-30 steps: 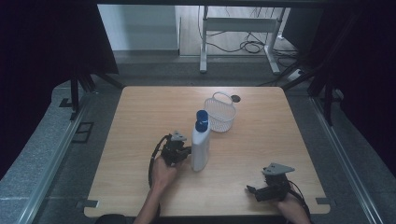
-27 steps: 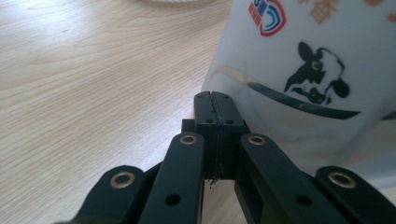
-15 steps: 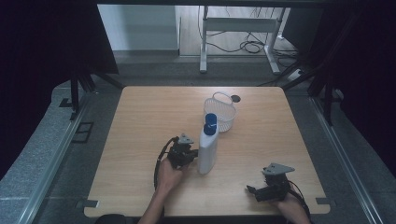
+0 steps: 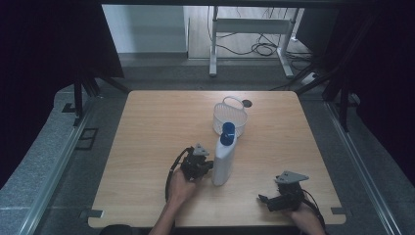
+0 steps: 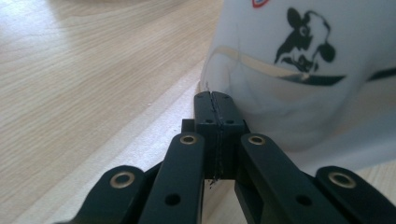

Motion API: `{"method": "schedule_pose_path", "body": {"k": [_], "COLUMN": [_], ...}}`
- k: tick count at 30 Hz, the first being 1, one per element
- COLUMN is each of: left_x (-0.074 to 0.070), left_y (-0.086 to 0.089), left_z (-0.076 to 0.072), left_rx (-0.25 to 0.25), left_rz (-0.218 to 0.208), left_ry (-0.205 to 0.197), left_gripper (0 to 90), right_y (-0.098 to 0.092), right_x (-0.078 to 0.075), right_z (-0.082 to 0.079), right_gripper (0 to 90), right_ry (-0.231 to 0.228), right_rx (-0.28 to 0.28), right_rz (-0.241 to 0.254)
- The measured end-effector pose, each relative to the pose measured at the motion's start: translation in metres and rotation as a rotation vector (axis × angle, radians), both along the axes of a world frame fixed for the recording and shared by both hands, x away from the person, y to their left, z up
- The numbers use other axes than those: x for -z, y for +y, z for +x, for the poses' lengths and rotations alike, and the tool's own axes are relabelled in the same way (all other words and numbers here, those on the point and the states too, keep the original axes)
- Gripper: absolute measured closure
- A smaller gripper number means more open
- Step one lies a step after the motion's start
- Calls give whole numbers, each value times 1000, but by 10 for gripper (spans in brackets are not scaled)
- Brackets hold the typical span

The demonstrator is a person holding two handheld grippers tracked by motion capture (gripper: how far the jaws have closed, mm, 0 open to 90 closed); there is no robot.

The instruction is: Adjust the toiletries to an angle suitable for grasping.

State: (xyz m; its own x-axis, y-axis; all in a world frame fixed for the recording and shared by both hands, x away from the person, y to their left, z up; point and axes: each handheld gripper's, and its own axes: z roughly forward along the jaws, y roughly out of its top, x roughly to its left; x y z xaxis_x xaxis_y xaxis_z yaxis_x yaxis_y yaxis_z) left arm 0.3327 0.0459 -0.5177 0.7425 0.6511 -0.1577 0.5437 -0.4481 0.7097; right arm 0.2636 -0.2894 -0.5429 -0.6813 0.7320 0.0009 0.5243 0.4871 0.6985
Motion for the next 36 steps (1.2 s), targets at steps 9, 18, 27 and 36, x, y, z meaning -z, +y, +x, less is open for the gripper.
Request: {"method": "schedule_pose_path", "body": {"k": [9,18,27,36], "left_x": [0,-3,-7,-8], "left_y": [-2,-3,-13,-23], "left_z": [-13,-29,-41,-46], "left_rx": [22,44,84,119], "left_rz": [9,7,17,11], "left_ry": [5,5,-4,-7], "left_gripper": [892,892,891,891], "right_y": [0,0,0,0], "right_x": [0,0,0,0], "right_z": [0,0,0,0], "right_gripper": [0,0,0,0], "right_ry": [0,0,0,0], "right_rx": [0,0,0,0], "right_rz": [0,0,0,0]}}
